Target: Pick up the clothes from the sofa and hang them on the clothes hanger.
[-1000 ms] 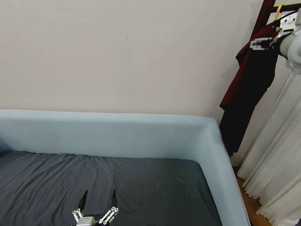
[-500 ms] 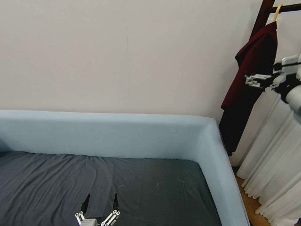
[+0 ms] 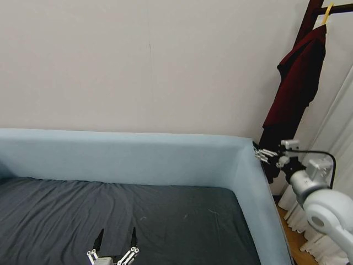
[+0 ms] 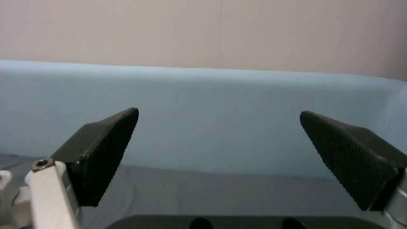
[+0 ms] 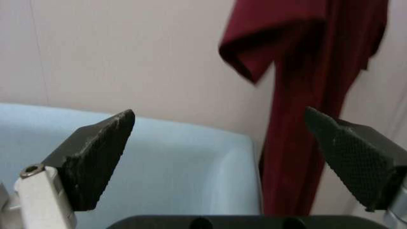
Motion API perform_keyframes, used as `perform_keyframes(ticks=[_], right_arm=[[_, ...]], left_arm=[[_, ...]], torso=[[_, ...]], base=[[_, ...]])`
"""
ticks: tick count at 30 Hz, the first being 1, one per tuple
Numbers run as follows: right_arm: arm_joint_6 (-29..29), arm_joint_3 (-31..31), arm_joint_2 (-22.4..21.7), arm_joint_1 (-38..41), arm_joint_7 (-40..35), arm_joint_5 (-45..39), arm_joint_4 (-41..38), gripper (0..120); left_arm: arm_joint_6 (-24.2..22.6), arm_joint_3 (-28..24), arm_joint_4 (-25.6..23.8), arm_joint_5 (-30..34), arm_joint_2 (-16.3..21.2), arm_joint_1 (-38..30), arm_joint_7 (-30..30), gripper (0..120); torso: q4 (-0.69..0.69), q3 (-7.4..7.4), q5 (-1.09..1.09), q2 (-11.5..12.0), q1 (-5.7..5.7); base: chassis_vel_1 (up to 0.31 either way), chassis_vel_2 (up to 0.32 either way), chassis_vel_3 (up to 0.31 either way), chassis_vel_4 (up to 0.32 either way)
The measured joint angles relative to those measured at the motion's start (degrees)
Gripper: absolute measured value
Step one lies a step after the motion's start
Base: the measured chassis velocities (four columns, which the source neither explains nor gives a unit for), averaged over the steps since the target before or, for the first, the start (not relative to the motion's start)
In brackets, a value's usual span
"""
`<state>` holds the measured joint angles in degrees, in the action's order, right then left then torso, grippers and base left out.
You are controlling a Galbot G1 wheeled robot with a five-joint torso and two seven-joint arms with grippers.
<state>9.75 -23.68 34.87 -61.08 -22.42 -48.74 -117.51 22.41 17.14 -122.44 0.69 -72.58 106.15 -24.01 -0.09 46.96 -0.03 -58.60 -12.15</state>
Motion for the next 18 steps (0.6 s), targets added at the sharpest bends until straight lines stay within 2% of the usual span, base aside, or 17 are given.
perform_keyframes(ticks=[1,2,4,6,7,10,11,15,18], right_arm=[[-0.62,-4.0,2.47,-5.15,1.19,3.1,-0.97,100],[-0.62,-4.0,2.47,-5.15,1.19,3.1,-0.97,100],[-3.29,-13.06,10.88,-20.72,6.62,10.74,-5.04,100],[-7.55,-16.08,17.82,-29.03,10.73,17.84,-7.74,100],[-7.55,-16.08,17.82,-29.03,10.73,17.84,-7.74,100],[-13.11,-16.53,24.72,-36.07,14.44,25.97,-9.32,100],[-13.11,-16.53,24.72,-36.07,14.44,25.97,-9.32,100],[-19.35,-16.34,30.82,-42.07,16.88,32.0,-9.07,100],[-22.14,-16.31,33.27,-44.24,17.91,33.39,-8.43,100]], left_arm=[[0.36,0.0,0.38,-0.29,-0.07,-0.16,0.43,100],[0.36,0.0,0.38,-0.29,-0.07,-0.16,0.43,100],[0.85,-0.06,0.62,-0.48,-0.15,-0.22,0.7,100],[1.14,0.29,0.69,-0.47,0.0,-0.11,0.68,100],[1.14,0.29,0.69,-0.47,0.0,-0.11,0.68,100],[1.19,1.08,0.11,0.16,0.82,0.62,0.88,100],[1.19,1.08,0.11,0.16,0.82,0.62,0.88,100],[2.21,2.66,0.21,2.97,3.28,0.97,4.51,100],[3.54,3.25,1.24,4.83,4.48,0.97,6.5,100]], torso=[[0.01,-0.01,-0.06,0.0,0.0],[0.01,-0.01,-0.06,0.0,0.0],[-0.02,-0.01,0.01,-0.01,0.0],[-0.01,-0.01,-0.04,-0.01,0.01],[-0.01,-0.01,-0.04,-0.01,0.01],[0.02,-0.01,-0.05,-0.01,0.01],[0.02,-0.01,-0.05,-0.01,0.01],[0.01,-0.01,-0.04,-0.01,0.01],[0.02,-0.01,-0.03,0.0,0.01]], base=[[0.0,0.0,0.0,0.0],[0.0,0.0,0.0,0.0],[0.0,0.0,0.0,0.0],[0.0,0.0,0.0,0.0],[0.0,0.0,0.0,0.0],[0.0,0.0,0.0,0.0],[0.0,0.0,0.0,0.0],[0.0,0.0,0.0,0.0],[0.0,0.0,0.0,0.0]])
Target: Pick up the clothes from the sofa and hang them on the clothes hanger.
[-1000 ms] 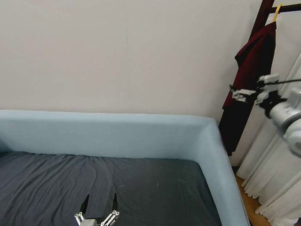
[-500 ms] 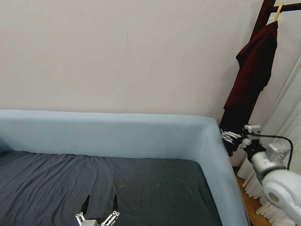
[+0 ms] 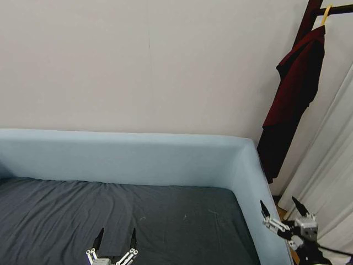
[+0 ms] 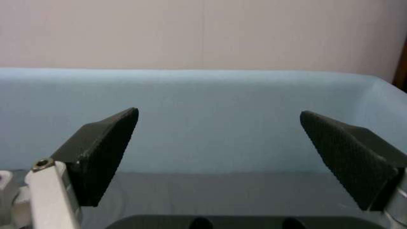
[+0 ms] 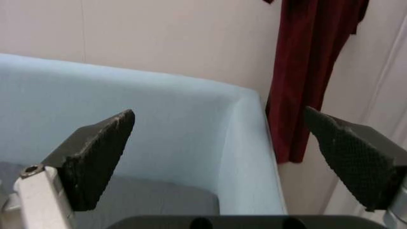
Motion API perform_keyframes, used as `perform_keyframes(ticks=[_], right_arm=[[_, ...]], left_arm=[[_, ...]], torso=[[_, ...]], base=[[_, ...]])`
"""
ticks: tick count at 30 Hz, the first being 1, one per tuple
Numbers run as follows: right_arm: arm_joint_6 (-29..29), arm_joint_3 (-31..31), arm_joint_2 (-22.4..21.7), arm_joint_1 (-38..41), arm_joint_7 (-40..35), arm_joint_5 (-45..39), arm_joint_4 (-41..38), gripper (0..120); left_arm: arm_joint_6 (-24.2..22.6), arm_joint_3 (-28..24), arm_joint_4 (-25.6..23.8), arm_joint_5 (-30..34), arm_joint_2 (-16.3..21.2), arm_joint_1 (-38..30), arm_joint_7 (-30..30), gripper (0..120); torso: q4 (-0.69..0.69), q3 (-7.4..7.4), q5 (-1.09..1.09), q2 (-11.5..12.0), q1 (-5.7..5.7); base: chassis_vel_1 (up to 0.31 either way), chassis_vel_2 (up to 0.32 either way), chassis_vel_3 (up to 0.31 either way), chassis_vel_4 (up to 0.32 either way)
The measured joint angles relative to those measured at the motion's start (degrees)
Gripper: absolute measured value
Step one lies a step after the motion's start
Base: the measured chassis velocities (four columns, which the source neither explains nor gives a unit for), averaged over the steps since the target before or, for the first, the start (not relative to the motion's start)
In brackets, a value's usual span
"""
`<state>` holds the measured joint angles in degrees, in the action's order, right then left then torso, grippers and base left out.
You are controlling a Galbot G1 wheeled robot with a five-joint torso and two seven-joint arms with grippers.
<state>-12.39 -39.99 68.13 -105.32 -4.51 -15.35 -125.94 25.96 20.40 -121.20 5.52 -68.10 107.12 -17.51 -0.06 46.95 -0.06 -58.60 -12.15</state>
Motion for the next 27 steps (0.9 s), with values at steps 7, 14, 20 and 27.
perform_keyframes(ticks=[7,14,20,27], right_arm=[[-7.48,0.43,4.87,-4.74,2.3,2.95,2.2,100],[-11.91,1.34,6.17,-5.98,2.91,5.8,3.1,100],[-12.83,2.6,6.78,-5.94,2.4,9.65,3.12,100],[-13.28,3.22,6.78,-6.0,2.22,10.81,3.37,100]], left_arm=[[2.15,1.13,2.19,3.52,1.52,-0.74,3.47,100],[2.31,1.18,2.73,3.18,0.71,-0.88,2.77,100],[2.32,1.25,2.25,2.15,-0.51,-0.57,1.0,100],[2.32,1.27,2.25,2.1,-0.54,-0.72,0.75,100]], torso=[[-0.02,0.0,0.0,0.0,0.0],[0.0,0.01,0.01,0.0,0.0],[0.0,0.01,0.01,0.0,0.0],[-0.01,0.01,0.02,0.01,0.0]], base=[[0.0,0.0,0.0,0.0],[0.0,0.0,0.0,0.0],[0.0,0.0,0.0,0.0],[0.0,0.0,0.0,0.0]])
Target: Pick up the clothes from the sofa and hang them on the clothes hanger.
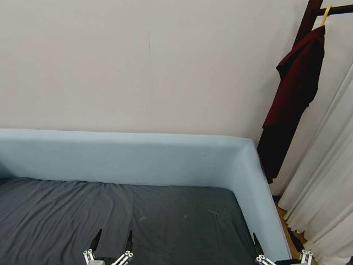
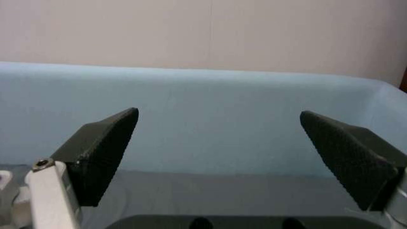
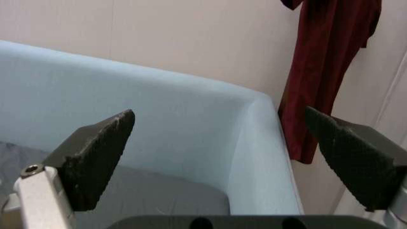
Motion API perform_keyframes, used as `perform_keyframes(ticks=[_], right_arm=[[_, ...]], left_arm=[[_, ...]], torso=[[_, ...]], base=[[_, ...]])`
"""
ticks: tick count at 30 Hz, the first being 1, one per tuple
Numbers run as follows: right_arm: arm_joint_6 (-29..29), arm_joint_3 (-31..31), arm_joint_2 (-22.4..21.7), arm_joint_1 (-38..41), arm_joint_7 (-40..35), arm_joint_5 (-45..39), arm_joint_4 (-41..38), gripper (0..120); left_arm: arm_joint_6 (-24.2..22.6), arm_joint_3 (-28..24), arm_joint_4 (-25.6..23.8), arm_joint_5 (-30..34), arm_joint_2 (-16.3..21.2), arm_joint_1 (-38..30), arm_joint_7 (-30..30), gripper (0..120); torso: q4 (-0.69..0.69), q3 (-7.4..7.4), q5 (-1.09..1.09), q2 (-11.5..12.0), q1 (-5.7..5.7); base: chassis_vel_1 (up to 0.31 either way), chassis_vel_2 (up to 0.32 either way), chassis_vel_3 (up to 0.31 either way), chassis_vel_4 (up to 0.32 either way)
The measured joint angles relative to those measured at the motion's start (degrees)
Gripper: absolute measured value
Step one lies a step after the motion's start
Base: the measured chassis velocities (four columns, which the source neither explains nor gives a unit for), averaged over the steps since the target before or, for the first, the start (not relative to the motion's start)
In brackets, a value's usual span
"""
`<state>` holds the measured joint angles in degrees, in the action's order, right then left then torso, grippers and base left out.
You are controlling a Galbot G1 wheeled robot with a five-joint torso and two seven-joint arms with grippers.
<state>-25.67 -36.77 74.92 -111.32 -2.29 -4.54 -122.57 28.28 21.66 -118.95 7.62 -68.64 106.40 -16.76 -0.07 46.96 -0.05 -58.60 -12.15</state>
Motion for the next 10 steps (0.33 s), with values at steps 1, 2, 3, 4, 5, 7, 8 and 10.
perform_keyframes(ticks=[1,2,3,4,5,7,8,10], right_arm=[[-0.01,0.03,0.0,0.0,-0.01,0.01,0.01,100],[-0.01,0.04,0.0,0.01,-0.02,0.01,0.01,100],[0.0,0.04,-0.01,0.03,-0.04,0.01,0.02,100],[-0.01,0.05,-0.02,0.04,-0.05,0.01,0.02,100],[-0.01,0.05,-0.02,0.04,-0.05,0.01,0.02,100],[0.0,0.05,-0.04,0.06,-0.06,0.0,0.02,100],[-0.01,0.05,-0.05,0.07,-0.06,-0.01,0.02,100],[-0.01,0.06,-0.06,0.09,-0.07,-0.02,0.02,100]], left_arm=[[0.0,0.01,0.01,-0.01,0.0,0.0,0.01,100],[0.0,0.01,0.02,-0.02,0.01,-0.01,0.02,100],[0.0,0.01,0.02,-0.02,0.01,-0.01,0.03,100],[0.0,0.01,0.02,-0.03,0.01,-0.02,0.03,100],[0.0,0.01,0.02,-0.03,0.01,-0.02,0.03,100],[-0.01,0.01,0.04,-0.04,0.01,-0.03,0.04,100],[-0.01,0.01,0.04,-0.04,0.01,-0.03,0.04,100],[-0.02,0.01,0.05,-0.05,0.01,-0.03,0.05,100]], torso=[[0.0,0.0,0.0,0.0,0.0],[0.0,0.0,0.0,0.0,0.0],[0.0,0.0,0.0,0.0,0.0],[0.0,0.0,0.0,0.0,0.0],[0.0,0.0,0.0,0.0,0.0],[0.0,0.0,0.0,0.0,0.0],[0.0,0.0,0.0,0.0,0.0],[0.0,0.0,0.0,0.0,0.0]], base=[[0.0,0.0,0.0,0.0],[0.0,0.0,0.0,0.0],[0.0,0.0,0.0,0.0],[0.0,0.0,0.0,0.0],[0.0,0.0,0.0,0.0],[0.0,0.0,0.0,0.0],[0.0,0.0,0.0,0.0],[0.0,0.0,0.0,0.0]])
